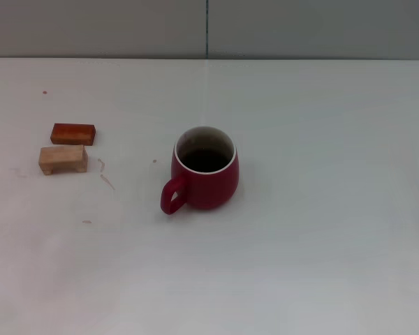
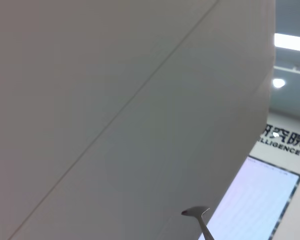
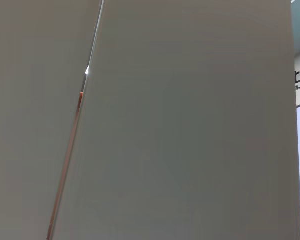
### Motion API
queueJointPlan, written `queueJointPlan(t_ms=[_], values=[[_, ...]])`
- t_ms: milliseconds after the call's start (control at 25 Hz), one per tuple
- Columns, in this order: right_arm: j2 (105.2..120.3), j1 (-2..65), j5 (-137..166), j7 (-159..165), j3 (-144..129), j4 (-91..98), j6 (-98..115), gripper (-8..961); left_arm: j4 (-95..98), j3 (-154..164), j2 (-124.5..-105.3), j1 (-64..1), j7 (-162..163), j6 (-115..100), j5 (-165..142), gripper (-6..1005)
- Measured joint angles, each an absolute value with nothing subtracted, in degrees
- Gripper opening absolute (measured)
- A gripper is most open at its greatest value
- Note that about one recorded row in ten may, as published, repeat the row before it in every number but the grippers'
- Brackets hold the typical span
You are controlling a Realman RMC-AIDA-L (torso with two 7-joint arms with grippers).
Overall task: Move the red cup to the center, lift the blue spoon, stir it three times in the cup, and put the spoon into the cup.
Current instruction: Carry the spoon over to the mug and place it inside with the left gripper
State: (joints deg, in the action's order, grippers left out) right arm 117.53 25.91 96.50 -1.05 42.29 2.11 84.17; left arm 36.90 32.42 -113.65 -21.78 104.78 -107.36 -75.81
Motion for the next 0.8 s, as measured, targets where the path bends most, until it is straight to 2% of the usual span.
queueJointPlan(t_ms=[320,560,800], values=[[118.13,24.9,96.4,-1.1,43.8,2.1,84.3,626,49.9,37.3,-111.35,-22.7,105.0,-107.0,-80.3,159],[118.41,24.3,96.4,-1.0,44.6,2.0,84.8,626,59.4,37.2,-111.37,-25.1,105.5,-106.4,-89.2,159],[118.65,23.7,96.4,-1.0,45.6,1.7,84.7,626,68.4,37.5,-112.64,-28.7,105.6,-105.5,-99.8,159]])
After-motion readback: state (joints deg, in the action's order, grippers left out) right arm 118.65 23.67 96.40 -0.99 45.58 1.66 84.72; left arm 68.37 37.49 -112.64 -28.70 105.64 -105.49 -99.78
